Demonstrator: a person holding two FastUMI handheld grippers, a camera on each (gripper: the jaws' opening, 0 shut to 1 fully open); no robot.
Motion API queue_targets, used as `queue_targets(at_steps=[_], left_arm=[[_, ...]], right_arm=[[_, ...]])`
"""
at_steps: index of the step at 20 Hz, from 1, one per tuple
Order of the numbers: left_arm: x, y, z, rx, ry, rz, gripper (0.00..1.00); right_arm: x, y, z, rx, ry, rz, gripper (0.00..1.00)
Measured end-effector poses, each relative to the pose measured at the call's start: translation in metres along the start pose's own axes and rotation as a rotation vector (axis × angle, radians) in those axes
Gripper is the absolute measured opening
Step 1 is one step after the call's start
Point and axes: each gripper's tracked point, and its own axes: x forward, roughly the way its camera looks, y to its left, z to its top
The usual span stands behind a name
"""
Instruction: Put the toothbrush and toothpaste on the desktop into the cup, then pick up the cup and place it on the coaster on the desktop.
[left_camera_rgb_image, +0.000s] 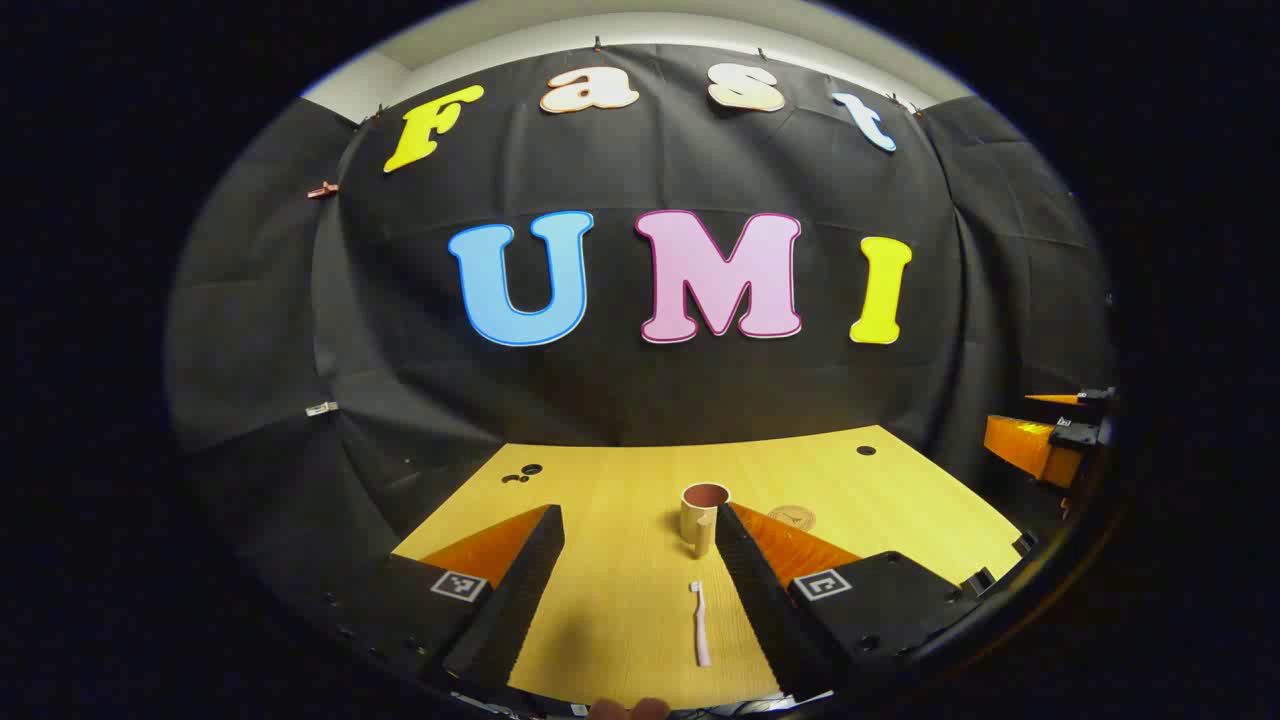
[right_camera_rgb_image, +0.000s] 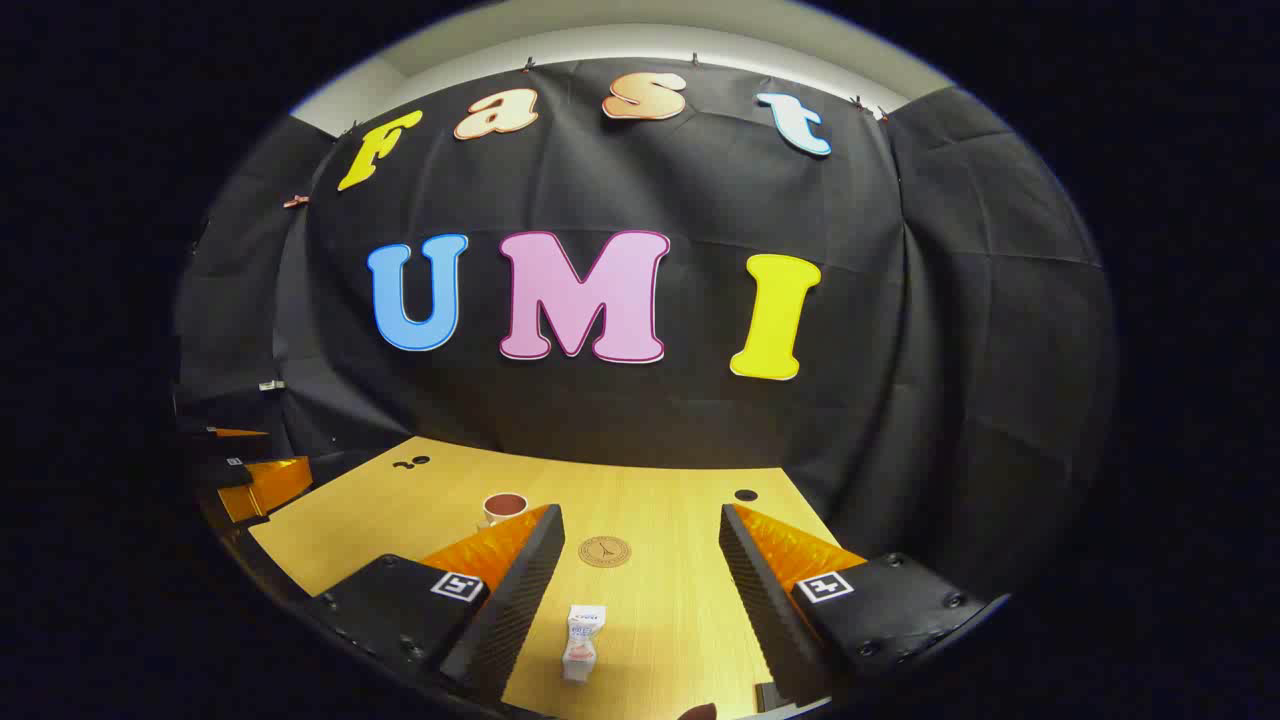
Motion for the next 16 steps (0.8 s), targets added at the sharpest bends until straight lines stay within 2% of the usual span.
queue_targets(at_steps=[7,12,14,16], left_arm=[[0.014,0.0,-0.018,0.025,0.052,-0.054,0.95],[0.022,0.005,-0.022,0.024,0.065,-0.056,0.95],[0.026,0.008,-0.024,0.031,0.073,-0.056,0.95],[0.03,0.01,-0.028,0.036,0.082,-0.057,0.95]], right_arm=[[0.007,0.013,-0.006,-0.007,0.029,-0.019,0.96],[0.013,0.023,-0.014,-0.013,0.059,-0.014,0.96],[0.017,0.026,-0.022,-0.017,0.092,-0.01,0.96],[0.023,0.03,-0.042,-0.027,0.179,-0.003,0.96]])
